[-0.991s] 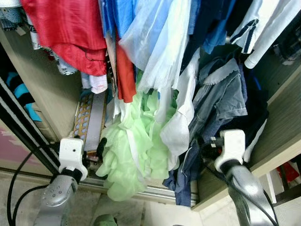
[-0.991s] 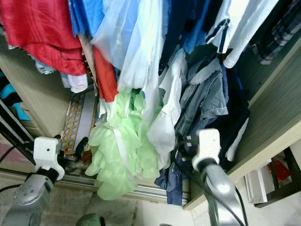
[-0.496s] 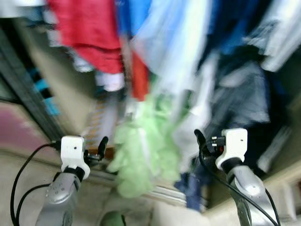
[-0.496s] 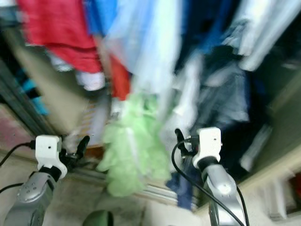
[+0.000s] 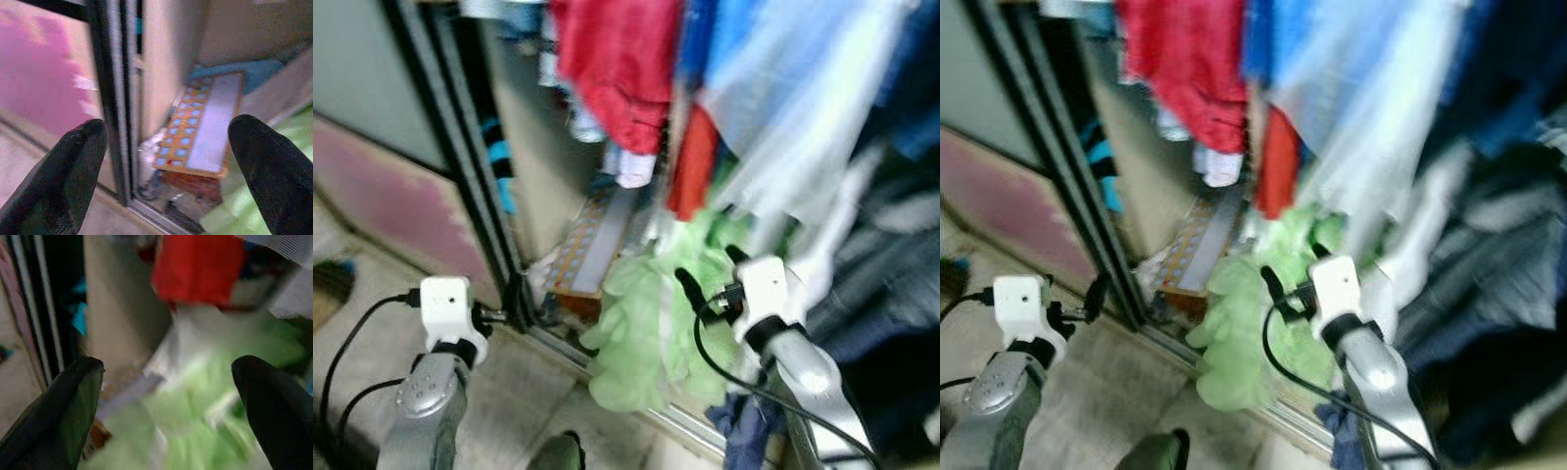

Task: Clean up the room

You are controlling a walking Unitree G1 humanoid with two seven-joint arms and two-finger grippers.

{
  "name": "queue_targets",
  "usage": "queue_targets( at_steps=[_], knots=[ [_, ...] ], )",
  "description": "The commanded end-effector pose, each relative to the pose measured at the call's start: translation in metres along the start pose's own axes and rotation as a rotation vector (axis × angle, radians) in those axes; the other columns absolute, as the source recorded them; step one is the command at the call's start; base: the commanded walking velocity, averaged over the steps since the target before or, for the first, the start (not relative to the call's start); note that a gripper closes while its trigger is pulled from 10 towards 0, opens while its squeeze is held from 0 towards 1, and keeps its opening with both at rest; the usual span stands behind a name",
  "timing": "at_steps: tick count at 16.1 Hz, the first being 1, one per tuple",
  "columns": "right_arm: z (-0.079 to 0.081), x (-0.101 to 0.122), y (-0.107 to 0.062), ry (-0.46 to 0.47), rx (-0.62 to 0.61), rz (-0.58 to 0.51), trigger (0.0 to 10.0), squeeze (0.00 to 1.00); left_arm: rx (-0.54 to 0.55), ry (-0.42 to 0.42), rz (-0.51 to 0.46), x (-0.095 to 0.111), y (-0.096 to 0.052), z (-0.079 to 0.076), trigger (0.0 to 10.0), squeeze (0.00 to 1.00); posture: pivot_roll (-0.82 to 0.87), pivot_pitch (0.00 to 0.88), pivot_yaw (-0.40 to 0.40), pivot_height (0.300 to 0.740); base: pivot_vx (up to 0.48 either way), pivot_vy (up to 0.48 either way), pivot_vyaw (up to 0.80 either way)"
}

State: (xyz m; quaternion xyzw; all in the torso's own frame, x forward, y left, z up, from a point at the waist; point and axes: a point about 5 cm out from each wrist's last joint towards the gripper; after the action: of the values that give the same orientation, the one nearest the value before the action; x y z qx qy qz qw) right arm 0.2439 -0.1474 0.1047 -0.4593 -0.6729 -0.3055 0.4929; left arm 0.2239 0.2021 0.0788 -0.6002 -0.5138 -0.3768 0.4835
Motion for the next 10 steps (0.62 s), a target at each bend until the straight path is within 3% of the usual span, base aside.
queue_targets(
  at_steps=[1, 3, 4, 10],
  knots=[
    [-0.007, -0.011, -0.006, 0.017, -0.03, 0.052, 10.0, 0.0, 0.007, -0.004, 0.001, 0.0, 0.0, -0.002, 10.0, 0.0, 0.04, 0.0, -0.051, 0.74, 0.0, 0.0, 0.8],
    [-0.009, -0.014, -0.008, -0.034, -0.04, 0.063, 10.0, 0.0, 0.061, 0.035, -0.009, -0.002, -0.001, 0.004, 10.0, 0.0, 0.03, 0.0, -0.047, 0.74, 0.0, 0.0, 0.8],
    [-0.01, -0.017, -0.008, -0.034, -0.055, 0.069, 10.0, 0.0, 0.111, 0.13, -0.027, -0.001, -0.002, 0.01, 10.0, 0.0, 0.03, 0.0, -0.043, 0.74, 0.0, 0.0, 0.8],
    [-0.017, -0.025, -0.012, -0.029, -0.151, 0.098, 10.0, 0.0, 0.179, 0.134, -0.022, 0.0, -0.004, 0.024, 10.0, 0.0, 0.02, 0.0, -0.009, 0.74, 0.0, 0.0, 0.8]
  ],
)
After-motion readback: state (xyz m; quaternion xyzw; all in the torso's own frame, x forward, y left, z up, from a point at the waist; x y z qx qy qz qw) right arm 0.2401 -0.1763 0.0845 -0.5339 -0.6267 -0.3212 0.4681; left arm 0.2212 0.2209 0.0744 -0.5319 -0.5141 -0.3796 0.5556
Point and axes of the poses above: a point about 5 cm out from each wrist's last joint towards the gripper, its own y axis pointing out of the wrist towards the gripper, its own x axis along the axis of the wrist's last joint, z = x × y, and after that the axes turned 13 degrees about -y, right-handed
